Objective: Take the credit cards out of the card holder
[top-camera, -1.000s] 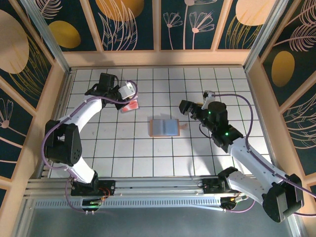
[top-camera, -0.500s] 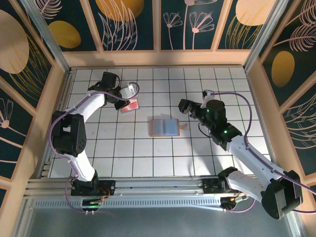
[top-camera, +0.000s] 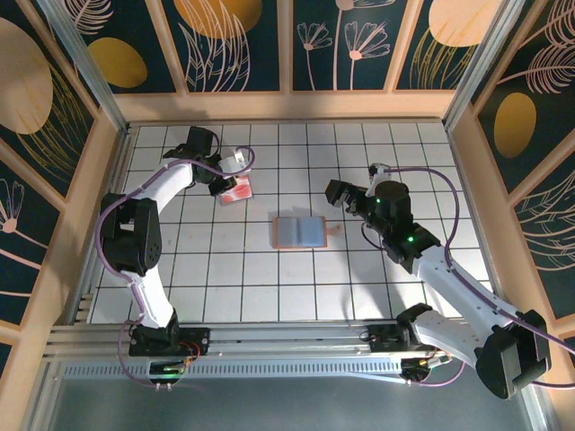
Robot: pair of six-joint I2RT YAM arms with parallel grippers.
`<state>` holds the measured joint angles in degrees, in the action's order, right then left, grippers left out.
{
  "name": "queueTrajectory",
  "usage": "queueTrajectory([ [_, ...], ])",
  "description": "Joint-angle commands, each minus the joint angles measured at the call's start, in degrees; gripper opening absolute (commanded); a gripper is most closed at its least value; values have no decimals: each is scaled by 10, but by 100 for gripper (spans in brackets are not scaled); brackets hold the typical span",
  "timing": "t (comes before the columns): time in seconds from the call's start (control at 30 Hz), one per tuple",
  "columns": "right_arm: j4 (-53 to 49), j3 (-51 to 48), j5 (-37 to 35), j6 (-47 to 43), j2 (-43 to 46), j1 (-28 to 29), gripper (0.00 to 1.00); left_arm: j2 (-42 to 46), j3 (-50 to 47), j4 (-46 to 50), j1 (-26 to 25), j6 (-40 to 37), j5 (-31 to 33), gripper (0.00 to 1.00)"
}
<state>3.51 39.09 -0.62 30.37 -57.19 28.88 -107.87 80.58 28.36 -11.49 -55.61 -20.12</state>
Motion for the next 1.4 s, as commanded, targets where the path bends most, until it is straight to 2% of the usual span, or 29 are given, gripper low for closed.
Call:
queueTrajectory([
  [0.0, -2, 18, -17, 5, -3, 2, 99, -3, 8, 19, 6, -26, -17, 0],
  [0.17, 0, 17, -14, 6, -4, 2, 99, 9, -2, 8, 9, -35, -28, 0],
  [0.53, -4, 17, -16, 7, -3, 2, 99, -21, 16, 38, 9, -45, -27, 0],
  [0.87, 1, 13, -13, 10, -4, 2, 99, -45, 33, 38, 9, -21, -21, 0],
  [1.37, 10, 6, -9, 17, -4, 2, 99, -67, 48, 77, 6, 11, -52, 0],
])
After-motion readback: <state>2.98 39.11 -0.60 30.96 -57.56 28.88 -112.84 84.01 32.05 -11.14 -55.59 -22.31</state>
